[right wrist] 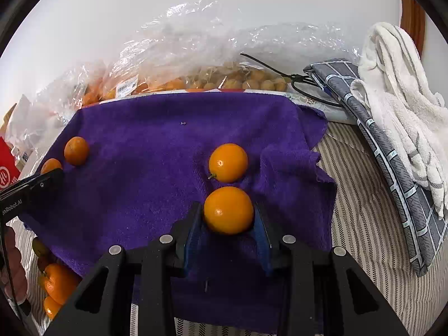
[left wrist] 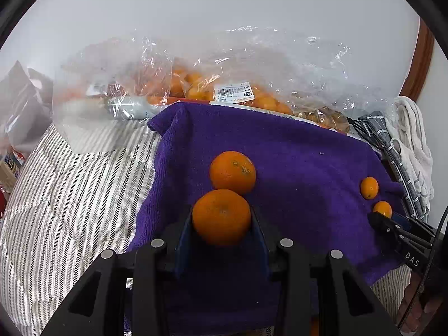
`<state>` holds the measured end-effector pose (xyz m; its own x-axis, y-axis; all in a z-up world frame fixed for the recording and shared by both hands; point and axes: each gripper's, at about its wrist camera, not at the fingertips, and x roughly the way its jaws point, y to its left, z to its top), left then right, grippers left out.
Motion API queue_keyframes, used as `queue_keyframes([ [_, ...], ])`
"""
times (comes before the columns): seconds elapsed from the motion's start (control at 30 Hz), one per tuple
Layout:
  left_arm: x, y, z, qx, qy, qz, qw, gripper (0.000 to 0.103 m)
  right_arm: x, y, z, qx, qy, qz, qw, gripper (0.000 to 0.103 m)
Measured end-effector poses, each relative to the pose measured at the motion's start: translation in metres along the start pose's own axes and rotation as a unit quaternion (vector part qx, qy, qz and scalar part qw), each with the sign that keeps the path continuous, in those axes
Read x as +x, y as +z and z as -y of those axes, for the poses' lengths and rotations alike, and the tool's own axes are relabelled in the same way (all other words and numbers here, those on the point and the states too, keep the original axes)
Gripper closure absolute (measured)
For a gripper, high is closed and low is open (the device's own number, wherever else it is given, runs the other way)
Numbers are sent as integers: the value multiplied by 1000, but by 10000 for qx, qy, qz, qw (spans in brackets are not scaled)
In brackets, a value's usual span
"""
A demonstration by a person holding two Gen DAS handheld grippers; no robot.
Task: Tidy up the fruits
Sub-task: 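Open the right tool and the left tool, releasing oranges onto the towel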
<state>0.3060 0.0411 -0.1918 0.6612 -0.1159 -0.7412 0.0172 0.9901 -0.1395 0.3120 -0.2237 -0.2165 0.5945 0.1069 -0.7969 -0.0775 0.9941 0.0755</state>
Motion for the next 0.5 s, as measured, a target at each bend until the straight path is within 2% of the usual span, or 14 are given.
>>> queue_keyframes([
  [0.1, -1, 1, -1, -52, -54, -6, 10000, 65, -1, 0, -1, 1, 33, -21, 10000, 59],
  [0.17, -3, 1, -3, -132, -157, 8, 9998, 65, -4, 0, -1, -6, 55, -6, 10000, 49],
  [0.27, -10, 3, -6, -223, -268, 130, 9993, 62, -15, 0, -2, 20, 147, 167, 9998, 41],
  [0.33, -17, 5, -6, -227, -288, 272, 9990, 52, -21, 2, -1, 79, 206, 263, 9994, 39],
  [0.5, -34, 7, -6, -270, -337, 634, 9971, 47, -37, 5, 5, 236, 208, 490, 9983, 38],
])
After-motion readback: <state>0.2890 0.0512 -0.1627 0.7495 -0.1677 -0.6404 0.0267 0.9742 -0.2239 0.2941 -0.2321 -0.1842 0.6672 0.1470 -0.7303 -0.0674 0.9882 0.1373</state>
